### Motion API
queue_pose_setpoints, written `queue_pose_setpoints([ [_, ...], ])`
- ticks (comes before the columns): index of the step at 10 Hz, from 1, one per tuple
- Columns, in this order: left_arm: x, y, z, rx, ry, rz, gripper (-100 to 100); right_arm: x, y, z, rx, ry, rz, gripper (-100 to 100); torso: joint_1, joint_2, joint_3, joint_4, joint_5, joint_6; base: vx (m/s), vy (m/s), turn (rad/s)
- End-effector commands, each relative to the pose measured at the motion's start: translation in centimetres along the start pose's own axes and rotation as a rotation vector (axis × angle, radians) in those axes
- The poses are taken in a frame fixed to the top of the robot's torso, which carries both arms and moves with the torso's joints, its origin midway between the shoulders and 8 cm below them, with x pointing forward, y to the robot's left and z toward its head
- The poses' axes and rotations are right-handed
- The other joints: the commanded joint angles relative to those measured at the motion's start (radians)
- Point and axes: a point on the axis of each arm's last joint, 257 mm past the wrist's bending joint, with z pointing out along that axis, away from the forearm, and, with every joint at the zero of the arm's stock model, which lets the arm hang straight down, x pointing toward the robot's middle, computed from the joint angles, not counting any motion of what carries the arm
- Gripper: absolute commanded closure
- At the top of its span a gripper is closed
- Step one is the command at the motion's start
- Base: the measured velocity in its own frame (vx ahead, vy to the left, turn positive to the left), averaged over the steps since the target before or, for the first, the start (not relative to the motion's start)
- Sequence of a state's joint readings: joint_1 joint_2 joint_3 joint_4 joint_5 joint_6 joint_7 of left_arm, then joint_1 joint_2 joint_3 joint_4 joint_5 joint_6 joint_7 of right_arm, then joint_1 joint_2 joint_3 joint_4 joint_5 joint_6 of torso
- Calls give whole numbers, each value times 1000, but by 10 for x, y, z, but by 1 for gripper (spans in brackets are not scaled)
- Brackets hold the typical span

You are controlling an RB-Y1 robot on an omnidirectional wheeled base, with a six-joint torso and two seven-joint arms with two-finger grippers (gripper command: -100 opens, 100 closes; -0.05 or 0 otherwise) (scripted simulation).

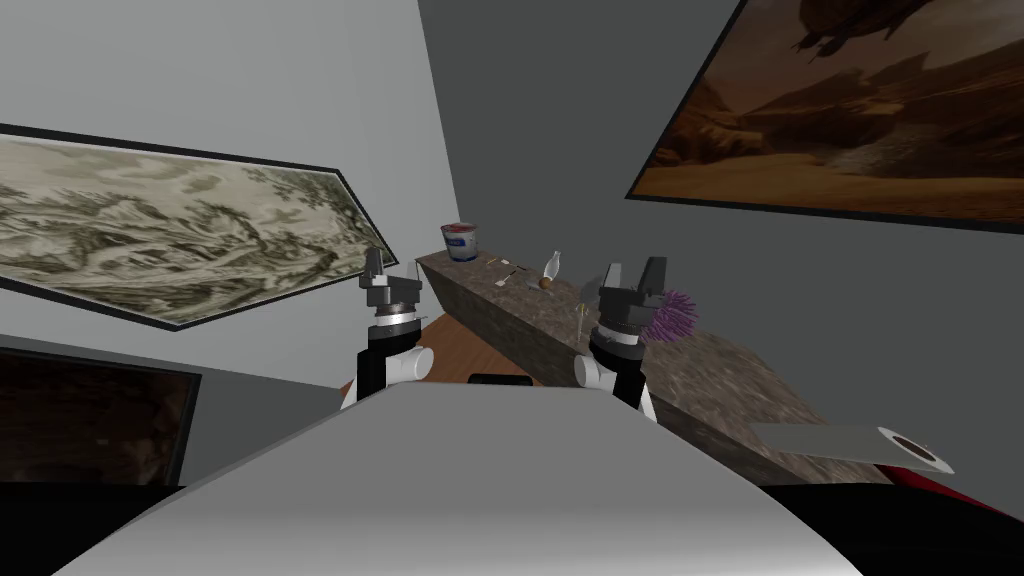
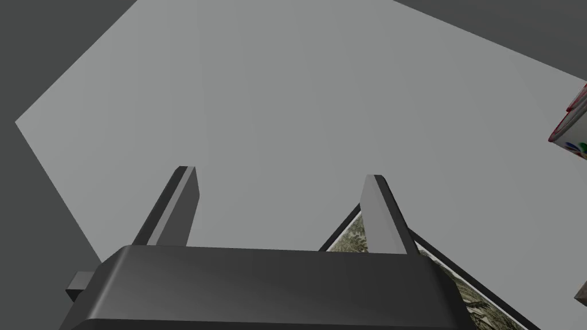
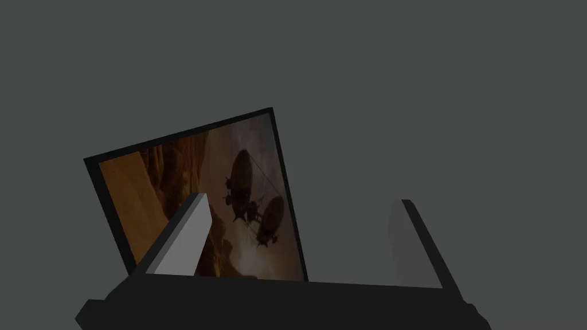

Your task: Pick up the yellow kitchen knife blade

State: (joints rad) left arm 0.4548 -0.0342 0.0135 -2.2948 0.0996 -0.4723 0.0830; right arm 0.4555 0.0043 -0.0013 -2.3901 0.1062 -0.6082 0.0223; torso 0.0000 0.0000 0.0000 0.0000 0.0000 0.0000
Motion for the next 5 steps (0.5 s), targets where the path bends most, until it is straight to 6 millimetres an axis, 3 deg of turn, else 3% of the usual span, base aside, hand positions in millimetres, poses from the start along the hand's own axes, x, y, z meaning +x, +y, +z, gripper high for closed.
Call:
queue_pose_setpoints([
  [1, 0, 0, 0, 0, 0, 0, 0, 7, -3, -2, 8, 37, -18, -100, 0, 0, 0, 0, 0, 0, -6, 1, 50],
  [5, 0, 0, 0, 0, 0, 0, 0, 35, -20, -16, 51, 188, -115, -100, 0, 2, 1, 0, 0, 0, -27, 4, 91],
])
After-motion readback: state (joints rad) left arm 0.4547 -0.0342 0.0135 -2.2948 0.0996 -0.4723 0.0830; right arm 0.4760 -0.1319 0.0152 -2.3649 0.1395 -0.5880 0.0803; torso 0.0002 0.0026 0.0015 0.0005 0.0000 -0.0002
